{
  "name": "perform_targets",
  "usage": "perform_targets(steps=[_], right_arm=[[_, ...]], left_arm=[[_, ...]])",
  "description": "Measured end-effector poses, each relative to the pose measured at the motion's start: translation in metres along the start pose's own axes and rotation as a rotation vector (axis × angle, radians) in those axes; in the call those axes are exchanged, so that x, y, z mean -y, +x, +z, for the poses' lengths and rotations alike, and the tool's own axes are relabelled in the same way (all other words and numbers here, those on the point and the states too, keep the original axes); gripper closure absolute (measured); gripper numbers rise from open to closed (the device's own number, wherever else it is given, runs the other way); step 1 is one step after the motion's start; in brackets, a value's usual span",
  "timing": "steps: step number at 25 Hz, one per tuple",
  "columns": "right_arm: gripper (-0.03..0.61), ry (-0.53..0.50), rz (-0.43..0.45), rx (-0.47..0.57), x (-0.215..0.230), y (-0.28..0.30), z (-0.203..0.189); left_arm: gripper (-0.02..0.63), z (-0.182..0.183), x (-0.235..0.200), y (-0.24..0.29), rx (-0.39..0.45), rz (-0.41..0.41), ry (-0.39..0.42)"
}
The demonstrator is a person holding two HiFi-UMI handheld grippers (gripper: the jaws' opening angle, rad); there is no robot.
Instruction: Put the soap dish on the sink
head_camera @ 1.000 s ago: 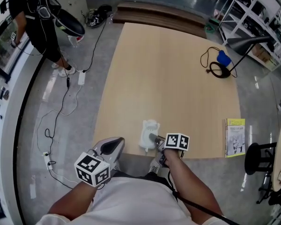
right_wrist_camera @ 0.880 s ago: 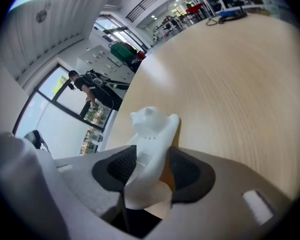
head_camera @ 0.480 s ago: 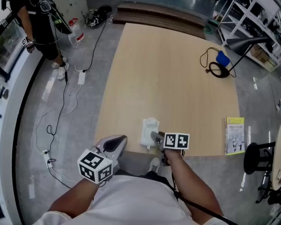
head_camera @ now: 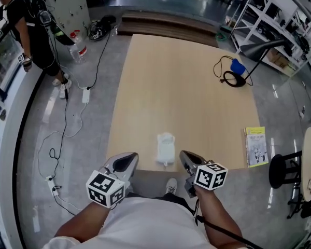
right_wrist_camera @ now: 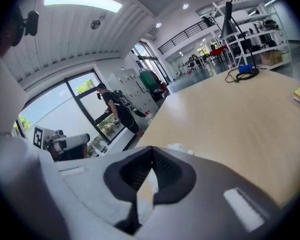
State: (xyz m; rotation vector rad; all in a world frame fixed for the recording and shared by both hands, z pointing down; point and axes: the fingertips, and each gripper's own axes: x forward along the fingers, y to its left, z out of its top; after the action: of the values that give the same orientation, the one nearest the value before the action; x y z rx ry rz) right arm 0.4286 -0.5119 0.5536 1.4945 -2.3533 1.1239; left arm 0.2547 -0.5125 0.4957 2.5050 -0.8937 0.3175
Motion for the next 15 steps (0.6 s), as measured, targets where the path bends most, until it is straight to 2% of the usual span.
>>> perform_targets(steps=[8,11,15], right_arm=[[0.577,-0.011,-0.034,0.189,-0.056,-0.051,0.02],[0.577,-0.004,-0.041,0.233,-0.058,-0.064,0.022],[0.577,0.026,-0.021,0.233,-0.052,-0.081,0.018]], left_arm=[[0.607,0.002,0.004,-0.022,-0.014,-0.107,0.066],[0.607,0.003,0.003,-0.019,-0.016,-0.114,0.087],[0.607,0.005,0.014,-0.021,0.017,-0.09,0.076]])
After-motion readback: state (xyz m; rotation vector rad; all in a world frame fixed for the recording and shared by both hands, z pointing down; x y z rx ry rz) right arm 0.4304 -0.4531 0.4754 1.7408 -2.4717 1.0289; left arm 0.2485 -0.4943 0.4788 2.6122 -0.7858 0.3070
